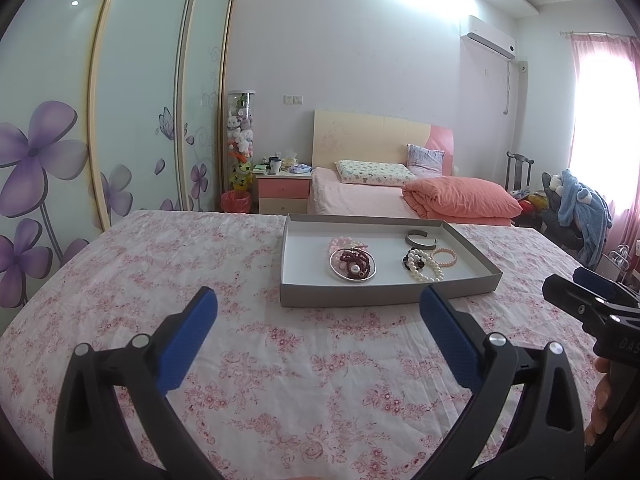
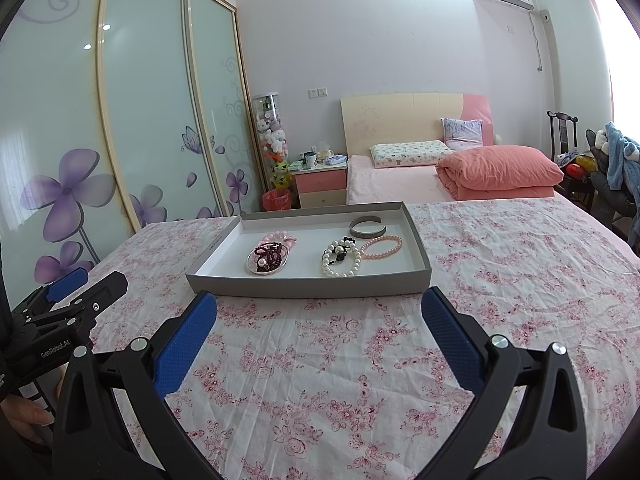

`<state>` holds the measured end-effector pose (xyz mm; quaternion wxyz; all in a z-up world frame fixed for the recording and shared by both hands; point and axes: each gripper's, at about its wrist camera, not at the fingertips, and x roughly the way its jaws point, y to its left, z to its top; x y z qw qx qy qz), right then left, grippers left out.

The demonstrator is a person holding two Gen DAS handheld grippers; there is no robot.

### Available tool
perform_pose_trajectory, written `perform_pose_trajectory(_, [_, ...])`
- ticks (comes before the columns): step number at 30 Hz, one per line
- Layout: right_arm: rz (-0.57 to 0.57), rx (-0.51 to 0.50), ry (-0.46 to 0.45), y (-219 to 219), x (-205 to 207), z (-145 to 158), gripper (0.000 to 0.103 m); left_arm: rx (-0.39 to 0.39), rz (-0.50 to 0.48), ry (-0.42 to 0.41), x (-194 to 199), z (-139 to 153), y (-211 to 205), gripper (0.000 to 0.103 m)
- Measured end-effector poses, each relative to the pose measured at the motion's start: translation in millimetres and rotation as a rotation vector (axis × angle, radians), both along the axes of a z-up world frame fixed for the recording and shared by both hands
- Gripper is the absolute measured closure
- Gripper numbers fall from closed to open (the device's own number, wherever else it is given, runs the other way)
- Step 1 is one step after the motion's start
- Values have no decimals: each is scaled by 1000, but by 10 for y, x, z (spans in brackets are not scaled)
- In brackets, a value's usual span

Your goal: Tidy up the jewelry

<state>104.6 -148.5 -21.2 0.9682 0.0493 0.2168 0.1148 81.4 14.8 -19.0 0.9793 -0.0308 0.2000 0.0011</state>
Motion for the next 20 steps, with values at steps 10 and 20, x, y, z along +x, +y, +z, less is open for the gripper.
perform_pose_trajectory(10, [-4,2,3,3,-9,-20,2,5,0,-4,-3,4,-10,4])
perform_pose_trajectory(20, [-4,3,3,-13,-2,-16,2,-1,5,5,14,25,-1,4])
